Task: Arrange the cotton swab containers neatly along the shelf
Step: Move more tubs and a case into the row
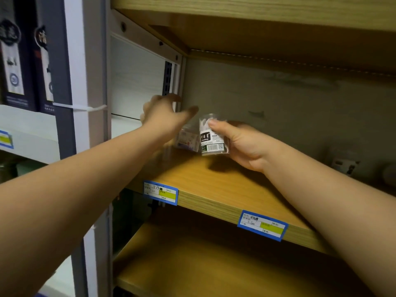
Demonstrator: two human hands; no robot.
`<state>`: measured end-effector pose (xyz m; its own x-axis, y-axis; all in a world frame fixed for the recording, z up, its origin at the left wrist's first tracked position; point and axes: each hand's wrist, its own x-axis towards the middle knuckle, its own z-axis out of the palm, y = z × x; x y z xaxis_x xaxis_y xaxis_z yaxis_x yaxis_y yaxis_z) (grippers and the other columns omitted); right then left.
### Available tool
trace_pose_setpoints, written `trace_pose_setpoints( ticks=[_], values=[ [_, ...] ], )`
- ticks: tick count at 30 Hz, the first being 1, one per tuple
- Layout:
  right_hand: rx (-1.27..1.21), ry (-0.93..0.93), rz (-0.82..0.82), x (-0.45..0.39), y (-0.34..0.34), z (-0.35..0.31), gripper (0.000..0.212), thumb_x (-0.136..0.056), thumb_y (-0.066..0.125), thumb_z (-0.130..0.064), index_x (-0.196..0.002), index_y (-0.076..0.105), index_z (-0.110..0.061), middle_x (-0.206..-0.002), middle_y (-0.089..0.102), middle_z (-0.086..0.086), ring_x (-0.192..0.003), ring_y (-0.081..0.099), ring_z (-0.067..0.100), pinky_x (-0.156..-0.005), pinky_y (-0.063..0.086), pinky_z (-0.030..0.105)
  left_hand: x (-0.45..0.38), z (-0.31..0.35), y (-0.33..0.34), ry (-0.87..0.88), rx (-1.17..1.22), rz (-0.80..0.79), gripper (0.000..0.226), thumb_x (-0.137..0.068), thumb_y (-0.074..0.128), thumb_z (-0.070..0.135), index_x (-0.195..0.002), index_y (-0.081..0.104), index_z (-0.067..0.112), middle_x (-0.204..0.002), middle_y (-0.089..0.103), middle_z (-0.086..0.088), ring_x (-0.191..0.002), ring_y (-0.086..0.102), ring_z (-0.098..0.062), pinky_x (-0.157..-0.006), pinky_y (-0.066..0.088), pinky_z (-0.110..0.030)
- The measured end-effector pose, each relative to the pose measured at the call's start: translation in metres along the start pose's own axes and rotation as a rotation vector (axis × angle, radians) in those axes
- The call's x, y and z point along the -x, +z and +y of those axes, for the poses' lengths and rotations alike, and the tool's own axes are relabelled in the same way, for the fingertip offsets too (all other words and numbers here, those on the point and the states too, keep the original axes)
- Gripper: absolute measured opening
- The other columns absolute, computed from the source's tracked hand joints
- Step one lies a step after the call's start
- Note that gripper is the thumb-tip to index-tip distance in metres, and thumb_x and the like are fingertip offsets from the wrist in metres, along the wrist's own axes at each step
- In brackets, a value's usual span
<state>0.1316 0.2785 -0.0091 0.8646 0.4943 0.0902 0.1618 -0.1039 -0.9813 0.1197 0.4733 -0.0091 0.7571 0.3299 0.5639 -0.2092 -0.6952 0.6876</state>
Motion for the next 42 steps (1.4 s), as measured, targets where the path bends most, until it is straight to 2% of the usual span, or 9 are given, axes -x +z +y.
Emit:
trace_pose_setpoints(
  ticks=[4,7,10,17,22,29,34,38,42],
  values=[
    [-0.104,-0.124,0.014,0.018,-0.016,-0.015,0.045,-0.098,0.058,-0.031,-0.136,0.059,-0.007,-0.135,0.066,0.016,-0.128,0.06,0.029,-0.113,0.043,0.042,0.008,0.022,-0.011,-0.031,0.669,-0.432,0.054,-0.089,0.057,0.055,-0.126,0.061,0.016,-0.113,0.067,-0.006,-0.111,0.062,-0.029,-0.093,0.051,-0.04],
    [-0.185,-0.157,0.026,0.028,-0.029,-0.021,0.045,-0.102,0.051,-0.03,-0.14,0.054,-0.006,-0.138,0.063,0.018,-0.132,0.057,0.032,-0.115,0.04,0.048,0.014,0.036,-0.011,0.047,0.776,-0.624,0.042,-0.093,0.064,0.038,-0.128,0.06,0.014,-0.107,0.071,-0.007,-0.099,0.068,-0.021,-0.082,0.055,-0.034],
    [-0.23,-0.177,0.042,0.042,-0.042,-0.024,0.043,-0.103,0.049,-0.026,-0.14,0.054,-0.005,-0.138,0.062,0.019,-0.132,0.057,0.032,-0.114,0.042,0.049,0.023,0.055,-0.007,0.094,0.797,-0.619,0.041,-0.091,0.069,0.022,-0.129,0.057,0.017,-0.112,0.072,-0.006,-0.096,0.073,-0.017,-0.072,0.058,-0.027],
    [-0.169,-0.199,0.094,0.081,-0.07,-0.025,0.036,-0.095,0.06,-0.027,-0.126,0.067,-0.01,-0.128,0.07,0.012,-0.119,0.066,0.023,-0.103,0.053,0.041,0.034,0.088,0.009,0.155,0.765,-0.714,0.042,-0.093,0.066,0.013,-0.133,0.053,0.009,-0.121,0.068,-0.008,-0.102,0.072,-0.016,-0.085,0.061,-0.034],
    [-0.05,-0.193,0.2,0.098,-0.089,-0.02,0.041,-0.092,0.065,-0.028,-0.127,0.067,-0.006,-0.126,0.072,0.01,-0.116,0.067,0.021,-0.1,0.052,0.034,0.037,0.099,0.031,0.137,0.814,-0.797,0.042,-0.093,0.063,0.007,-0.133,0.053,0.009,-0.124,0.065,-0.009,-0.101,0.073,-0.017,-0.078,0.06,-0.029],
    [0.074,-0.162,0.373,0.084,-0.107,0.001,0.038,-0.091,0.07,-0.017,-0.127,0.065,-0.004,-0.121,0.073,0.01,-0.113,0.07,0.022,-0.098,0.056,0.034,0.038,0.101,0.075,0.171,0.58,-0.679,0.042,-0.081,0.081,0.017,-0.117,0.061,0.019,-0.118,0.067,-0.009,-0.111,0.067,-0.026,-0.094,0.057,-0.045],
    [0.11,-0.055,0.399,0.06,-0.101,0.019,0.035,-0.092,0.07,-0.015,-0.125,0.064,-0.008,-0.125,0.069,0.009,-0.118,0.064,0.022,-0.104,0.052,0.036,0.038,0.091,0.093,0.217,0.36,-0.576,0.025,-0.086,0.077,0.019,-0.101,0.058,0.027,-0.096,0.063,0.01,-0.09,0.062,-0.005,-0.066,0.049,-0.004],
    [0.236,-0.003,0.415,0.046,-0.095,0.026,0.038,-0.093,0.07,-0.02,-0.128,0.063,-0.008,-0.128,0.067,0.007,-0.119,0.062,0.021,-0.106,0.051,0.038,0.037,0.085,0.097,0.212,0.203,-0.54,0.041,-0.086,0.077,0.02,-0.124,0.061,0.014,-0.106,0.061,0.002,-0.094,0.058,-0.012,-0.066,0.044,-0.009],
    [0.202,0.059,0.367,0.047,-0.098,0.025,0.032,-0.095,0.068,-0.017,-0.125,0.064,-0.012,-0.129,0.066,0.005,-0.12,0.061,0.018,-0.1,0.055,0.035,0.035,0.081,0.096,0.227,0.193,-0.547,0.037,-0.087,0.077,0.019,-0.12,0.062,0.014,-0.109,0.063,-0.004,-0.097,0.058,-0.014,-0.066,0.045,-0.006]
  ],
)
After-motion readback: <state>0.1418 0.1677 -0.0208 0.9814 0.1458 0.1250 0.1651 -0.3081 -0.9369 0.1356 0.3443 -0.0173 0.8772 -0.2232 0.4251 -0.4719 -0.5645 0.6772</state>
